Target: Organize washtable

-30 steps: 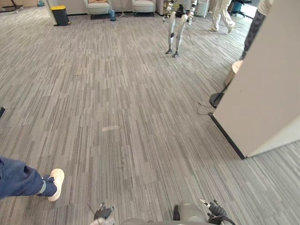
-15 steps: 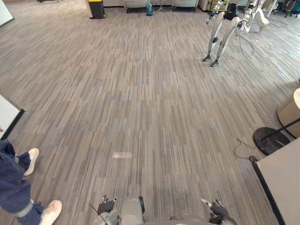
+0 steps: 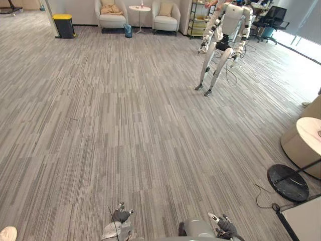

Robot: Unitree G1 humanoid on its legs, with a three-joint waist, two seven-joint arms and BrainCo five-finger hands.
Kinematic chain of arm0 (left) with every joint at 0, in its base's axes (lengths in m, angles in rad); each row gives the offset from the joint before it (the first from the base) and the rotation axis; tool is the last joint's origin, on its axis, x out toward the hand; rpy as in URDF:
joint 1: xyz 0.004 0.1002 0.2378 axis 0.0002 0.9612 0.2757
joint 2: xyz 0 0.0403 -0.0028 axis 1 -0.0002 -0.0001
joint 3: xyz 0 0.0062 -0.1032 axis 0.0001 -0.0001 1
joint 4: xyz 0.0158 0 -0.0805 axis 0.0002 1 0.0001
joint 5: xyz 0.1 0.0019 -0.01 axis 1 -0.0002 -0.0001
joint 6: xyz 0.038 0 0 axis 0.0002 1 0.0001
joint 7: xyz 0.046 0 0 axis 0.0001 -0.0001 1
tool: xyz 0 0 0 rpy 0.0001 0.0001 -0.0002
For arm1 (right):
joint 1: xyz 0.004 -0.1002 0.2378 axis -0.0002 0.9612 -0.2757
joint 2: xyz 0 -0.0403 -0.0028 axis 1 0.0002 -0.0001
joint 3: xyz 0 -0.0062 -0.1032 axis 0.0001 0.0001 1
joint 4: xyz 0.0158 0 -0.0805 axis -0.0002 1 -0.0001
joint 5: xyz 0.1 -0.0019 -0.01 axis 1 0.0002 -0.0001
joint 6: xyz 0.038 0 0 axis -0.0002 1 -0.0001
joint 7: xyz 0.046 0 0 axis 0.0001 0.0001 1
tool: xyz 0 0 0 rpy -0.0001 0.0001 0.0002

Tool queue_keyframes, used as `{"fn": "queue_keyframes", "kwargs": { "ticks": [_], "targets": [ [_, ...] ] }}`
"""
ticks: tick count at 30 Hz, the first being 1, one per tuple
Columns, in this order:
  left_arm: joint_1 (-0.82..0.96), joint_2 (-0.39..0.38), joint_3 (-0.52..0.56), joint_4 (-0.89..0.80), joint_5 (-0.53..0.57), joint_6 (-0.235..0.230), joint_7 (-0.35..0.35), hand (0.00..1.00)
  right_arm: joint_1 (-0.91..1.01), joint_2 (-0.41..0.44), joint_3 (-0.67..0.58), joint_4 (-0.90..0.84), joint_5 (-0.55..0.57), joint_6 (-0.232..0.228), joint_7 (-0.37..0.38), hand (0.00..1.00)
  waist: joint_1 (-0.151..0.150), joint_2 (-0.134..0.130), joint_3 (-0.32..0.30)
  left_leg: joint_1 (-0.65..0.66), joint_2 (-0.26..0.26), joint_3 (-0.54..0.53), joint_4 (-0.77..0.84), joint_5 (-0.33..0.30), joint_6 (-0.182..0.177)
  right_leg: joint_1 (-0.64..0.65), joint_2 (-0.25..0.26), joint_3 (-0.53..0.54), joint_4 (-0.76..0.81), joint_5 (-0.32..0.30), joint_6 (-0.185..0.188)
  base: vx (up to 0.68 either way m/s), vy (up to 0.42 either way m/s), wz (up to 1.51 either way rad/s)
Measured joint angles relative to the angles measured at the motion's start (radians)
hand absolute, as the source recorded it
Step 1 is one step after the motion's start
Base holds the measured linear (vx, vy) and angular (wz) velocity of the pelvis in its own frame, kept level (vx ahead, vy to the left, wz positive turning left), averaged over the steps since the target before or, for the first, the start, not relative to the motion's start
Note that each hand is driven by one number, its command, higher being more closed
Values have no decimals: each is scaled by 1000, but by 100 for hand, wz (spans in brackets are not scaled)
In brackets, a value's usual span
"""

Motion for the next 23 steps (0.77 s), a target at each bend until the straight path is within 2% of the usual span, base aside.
{"fn": "queue_keyframes", "kwargs": {
  "ticks": [1,2,3,4,5,6,7,8,10,11,12,13,14,15,18,20,23],
  "targets": [
    [12,-22,46,-13,0,0,1,0,5,1,-1,0,-2,2,-1,0,1,-11,-3,22,-28,-16,11,-22,-35,17,11,-2,-142,119,-86,727,83,76],
    [22,-34,72,-27,2,-1,1,0,9,3,1,1,-4,3,-1,0,2,-23,-6,27,-48,-27,32,-34,-53,25,11,0,-179,194,-120,724,53,53],
    [25,-56,122,-48,-4,-1,5,0,0,-4,5,1,-7,8,-1,0,12,-4,-4,15,-45,-41,117,-59,-81,52,3,-12,-184,147,-138,591,31,25],
    [38,-69,148,-61,-10,-2,5,0,1,-14,27,-12,-14,8,-1,0,13,19,-3,-32,-37,-45,229,-58,-84,78,5,-12,-208,132,-130,539,35,22],
    [48,-82,174,-67,-21,-5,6,0,4,-27,58,-34,-21,6,-1,0,10,37,3,-122,-20,-48,436,-51,-113,106,11,-13,-242,110,-108,405,37,17],
    [48,-82,187,-67,-29,-5,6,0,-4,-37,71,-42,-21,8,-4,0,12,51,9,-180,1,-46,551,-75,-142,123,19,-10,-255,98,-116,476,53,4],
    [53,-85,218,-68,-38,-8,7,0,-4,-46,76,-35,-23,13,-8,0,26,70,12,-245,54,-39,683,-98,-135,160,34,-7,-271,83,-116,443,52,-18],
    [64,-85,248,-67,-38,-9,9,0,-5,-44,75,-24,-21,13,-12,0,34,52,18,-262,93,-38,692,-108,-118,190,35,-5,-277,83,-108,513,44,-29],
    [89,-82,295,-64,-38,-12,9,0,-12,-27,68,-10,-19,14,-22,0,59,28,18,-278,174,-44,575,-113,-110,257,25,39,-306,79,-104,437,47,-46],
    [93,-84,307,-61,-45,-12,9,0,-13,-25,66,-8,-17,14,-21,0,64,24,16,-282,181,-46,520,-110,-115,265,20,47,-312,79,-94,334,105,-54],
    [94,-88,316,-52,-44,-12,9,0,-13,-21,47,-6,-17,13,-20,0,64,25,8,-274,199,-62,356,-76,-143,276,13,60,-321,72,-69,237,117,-33],
    [95,-93,317,-39,-42,-12,9,0,-9,-23,32,-6,-17,13,-19,0,60,41,-3,-270,213,-78,263,-15,-150,276,18,68,-323,65,-52,271,201,-39],
    [88,-90,337,-13,-43,-13,7,0,-10,-25,22,5,-17,13,-20,0,60,47,-18,-251,209,-77,208,19,-168,279,12,94,-331,48,-18,263,220,-43],
    [93,-85,351,-7,-39,-14,9,0,4,-17,20,5,-17,13,-19,0,59,30,-37,-216,191,-45,158,27,-157,292,-6,120,-353,60,0,255,225,-49],
    [96,-54,349,22,-34,-13,3,0,10,2,-10,47,-17,12,-18,0,58,5,-66,-175,155,3,98,33,-148,309,-35,176,-416,81,31,198,207,-48],
    [92,-40,345,40,-30,-10,3,0,11,3,-12,77,-17,12,-16,0,56,-7,-77,-154,141,15,63,41,-136,317,-42,189,-453,98,41,80,89,-28],
    [83,-19,286,57,-12,-9,3,0,12,-5,-11,106,-20,12,-8,0,55,-5,-81,-136,125,26,23,52,-122,324,-48,212,-480,113,46,42,62,-13]
  ]
}}
